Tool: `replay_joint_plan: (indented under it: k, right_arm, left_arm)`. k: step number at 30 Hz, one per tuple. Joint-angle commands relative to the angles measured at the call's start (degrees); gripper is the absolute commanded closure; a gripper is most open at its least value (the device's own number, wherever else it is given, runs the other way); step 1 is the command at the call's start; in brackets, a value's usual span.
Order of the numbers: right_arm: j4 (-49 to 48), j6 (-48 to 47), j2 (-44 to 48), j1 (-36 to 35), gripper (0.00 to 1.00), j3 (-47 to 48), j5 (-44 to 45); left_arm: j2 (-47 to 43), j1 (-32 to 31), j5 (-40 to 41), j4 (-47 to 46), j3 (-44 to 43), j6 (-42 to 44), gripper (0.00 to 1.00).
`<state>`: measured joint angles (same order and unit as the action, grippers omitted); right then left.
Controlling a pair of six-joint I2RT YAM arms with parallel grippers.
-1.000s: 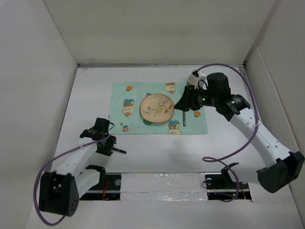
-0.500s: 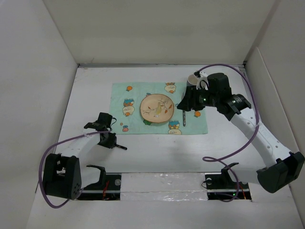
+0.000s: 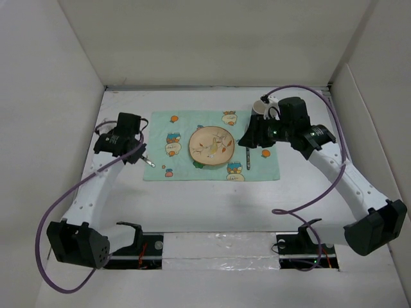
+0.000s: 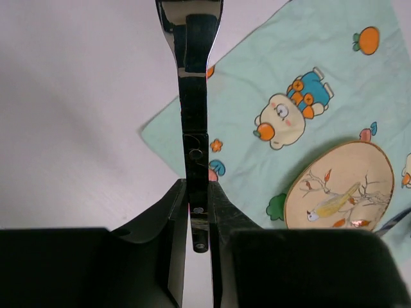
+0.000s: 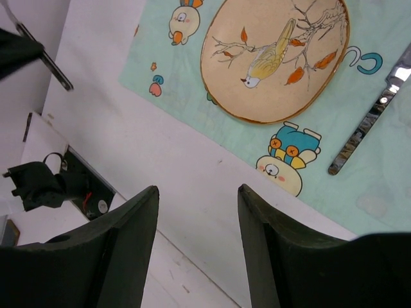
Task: Set the dinner table for one person
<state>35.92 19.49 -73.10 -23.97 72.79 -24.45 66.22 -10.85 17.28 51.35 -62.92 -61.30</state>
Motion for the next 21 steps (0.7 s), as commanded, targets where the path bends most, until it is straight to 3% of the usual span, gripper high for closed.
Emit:
replay_joint_plan:
  k: [1, 6, 10, 12, 13, 14, 16, 19, 21]
  right_arm:
    - [-3.58, -0.06, -0.55, 0.24, 0.43, -0.28, -1.14]
    - [-2.09, -0.68, -1.78, 0.24, 0.43, -1.16, 4.04]
    - [-3.22, -0.06, 0.32, 0.24, 0.45, -3.52, 8.61]
    - [-5.23, 0.82, 1.55, 0.84, 0.62, -5.37, 9.24]
    - [-5.77, 0.9, 2.51, 1.37, 0.67, -6.17, 8.98]
    - [-5.95, 1.08, 2.79, 1.38, 0.82, -7.39, 9.07]
    - [-5.69, 1.34, 3.22, 2.78, 0.93, -8.1, 9.42]
    - [-3.94, 0.91, 3.23, 4.19, 0.93, -7.76, 10.37]
    - [-2.27, 0.82, 3.23, 4.8, 0.81, -6.62, 11.52]
  left_arm:
    - [5.04, -0.05, 6.54, -0.36, -4.4, 17.65, 1.0]
    - [10.42, -0.57, 2.33, -12.82, -5.55, 34.37, 1.0]
    - [9.55, -0.57, -2.67, -19.0, -2.57, 39.58, 1.0]
    - [10.33, -1.7, -4.89, -20.67, -1.69, 40.81, 1.0]
    - [11.9, -7.37, -3.06, -21.03, -1.77, 41.34, 1.0]
    - [13.66, -10.74, 1.66, -20.77, -3.16, 41.61, 1.0]
    - [20.13, -15.15, 5.64, -16.31, -6.85, 38.11, 1.0]
    - [22.38, -15.16, 1.99, -16.45, -9.77, 36.25, 1.0]
    - [22.46, -12.97, -0.4, -17.69, -9.24, 35.99, 1.0]
